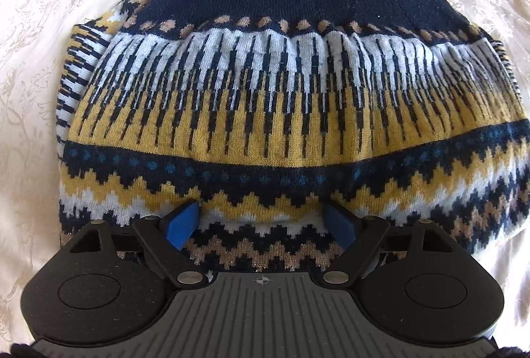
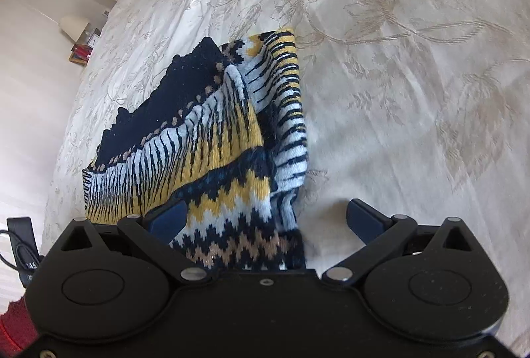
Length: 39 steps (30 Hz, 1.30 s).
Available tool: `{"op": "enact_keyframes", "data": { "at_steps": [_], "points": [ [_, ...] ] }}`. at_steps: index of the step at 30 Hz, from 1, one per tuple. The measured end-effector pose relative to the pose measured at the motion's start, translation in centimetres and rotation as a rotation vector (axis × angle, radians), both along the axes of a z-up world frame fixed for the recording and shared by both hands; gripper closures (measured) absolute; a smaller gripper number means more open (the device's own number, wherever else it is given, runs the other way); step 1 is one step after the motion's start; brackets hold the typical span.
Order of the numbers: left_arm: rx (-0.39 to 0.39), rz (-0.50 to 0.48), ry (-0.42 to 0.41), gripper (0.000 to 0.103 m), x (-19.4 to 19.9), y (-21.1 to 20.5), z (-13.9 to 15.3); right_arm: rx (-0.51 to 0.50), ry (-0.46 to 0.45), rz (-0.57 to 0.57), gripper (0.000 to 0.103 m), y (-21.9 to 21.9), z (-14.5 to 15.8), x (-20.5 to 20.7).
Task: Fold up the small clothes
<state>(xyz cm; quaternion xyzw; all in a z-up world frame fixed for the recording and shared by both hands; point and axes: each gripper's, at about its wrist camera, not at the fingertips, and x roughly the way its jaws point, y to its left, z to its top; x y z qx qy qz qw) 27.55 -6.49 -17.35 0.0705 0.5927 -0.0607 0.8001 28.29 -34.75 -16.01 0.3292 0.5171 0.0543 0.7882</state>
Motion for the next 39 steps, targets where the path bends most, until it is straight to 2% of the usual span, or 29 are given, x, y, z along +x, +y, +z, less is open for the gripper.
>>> {"op": "enact_keyframes", "data": {
  "at_steps": [6, 12, 17, 19, 21, 27, 30, 32, 34, 36, 39],
  "points": [
    [0.007, 0.002, -0.002, 0.009, -0.4, 0.0, -0.5, 0.142, -0.013, 0.065, 0.0, 0.0, -2.1, 3.6],
    [-0.006, 0.002, 0.01, 0.001, 0.1, -0.3, -0.9, 0.176, 0.019, 0.06, 0.0, 1.1, -3.4, 5.6],
    [-0.003, -0.006, 0.029, 0.001, 0.6, -0.7, -1.0, 0.198, -0.007, 0.102, 0.0, 0.7, -3.6, 5.3],
    [-0.011, 0.0, 0.056, 0.004, 1.3, -0.8, -0.4, 0.22, -0.011, 0.105, 0.0, 0.3, -3.6, 5.3],
    [-0.025, 0.019, 0.058, 0.013, 1.8, -0.8, 0.6, 0.233, -0.004, 0.102, 0.0, 0.1, -3.7, 5.3],
    [-0.047, 0.062, -0.041, 0.014, 5.2, -1.6, 3.5, 0.223, -0.008, 0.108, 0.0, 0.2, -3.6, 5.2],
    [-0.046, 0.092, -0.043, 0.014, 7.9, -2.4, 2.9, 0.227, -0.012, 0.11, 0.0, 0.2, -3.7, 5.3],
    [-0.012, 0.097, -0.034, 0.014, 9.2, -2.9, 1.9, 0.233, -0.008, 0.11, 0.0, 0.1, -3.7, 5.3],
    [0.012, 0.103, 0.001, 0.012, 10.4, -3.2, 0.5, 0.239, -0.006, 0.11, 0.0, 0.0, -3.8, 5.4],
    [0.023, 0.105, 0.011, 0.003, 11.2, -3.3, -0.6, 0.245, -0.006, 0.112, 0.0, -0.2, -3.8, 5.3],
    [0.024, 0.105, 0.004, 0.002, 11.4, -3.3, -0.8, 0.252, -0.007, 0.112, 0.0, -0.3, -3.9, 5.3]
  ]
}}
